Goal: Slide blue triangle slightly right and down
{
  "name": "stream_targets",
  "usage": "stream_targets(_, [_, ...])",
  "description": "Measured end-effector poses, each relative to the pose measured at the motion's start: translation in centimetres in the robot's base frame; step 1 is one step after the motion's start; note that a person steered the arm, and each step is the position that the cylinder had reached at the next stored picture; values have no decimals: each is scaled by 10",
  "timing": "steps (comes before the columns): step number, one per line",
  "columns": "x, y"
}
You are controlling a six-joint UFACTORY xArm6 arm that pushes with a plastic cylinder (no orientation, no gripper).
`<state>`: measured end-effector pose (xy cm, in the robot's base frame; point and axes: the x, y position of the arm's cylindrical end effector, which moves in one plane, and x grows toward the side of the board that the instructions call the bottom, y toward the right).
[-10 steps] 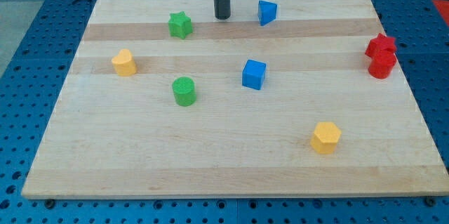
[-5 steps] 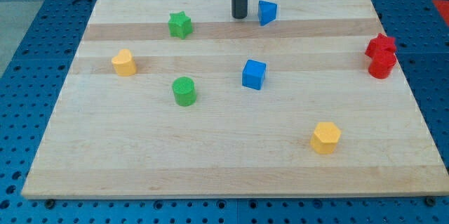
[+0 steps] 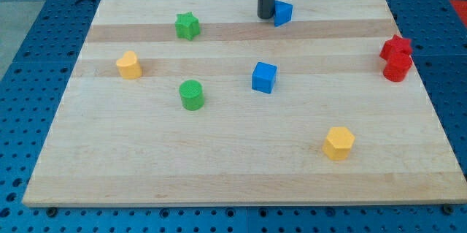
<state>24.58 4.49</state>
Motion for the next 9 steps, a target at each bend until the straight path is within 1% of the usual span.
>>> stream_targets(2, [-9,11])
stream_targets(6, [-9,27])
stream_targets(9, [-6,50])
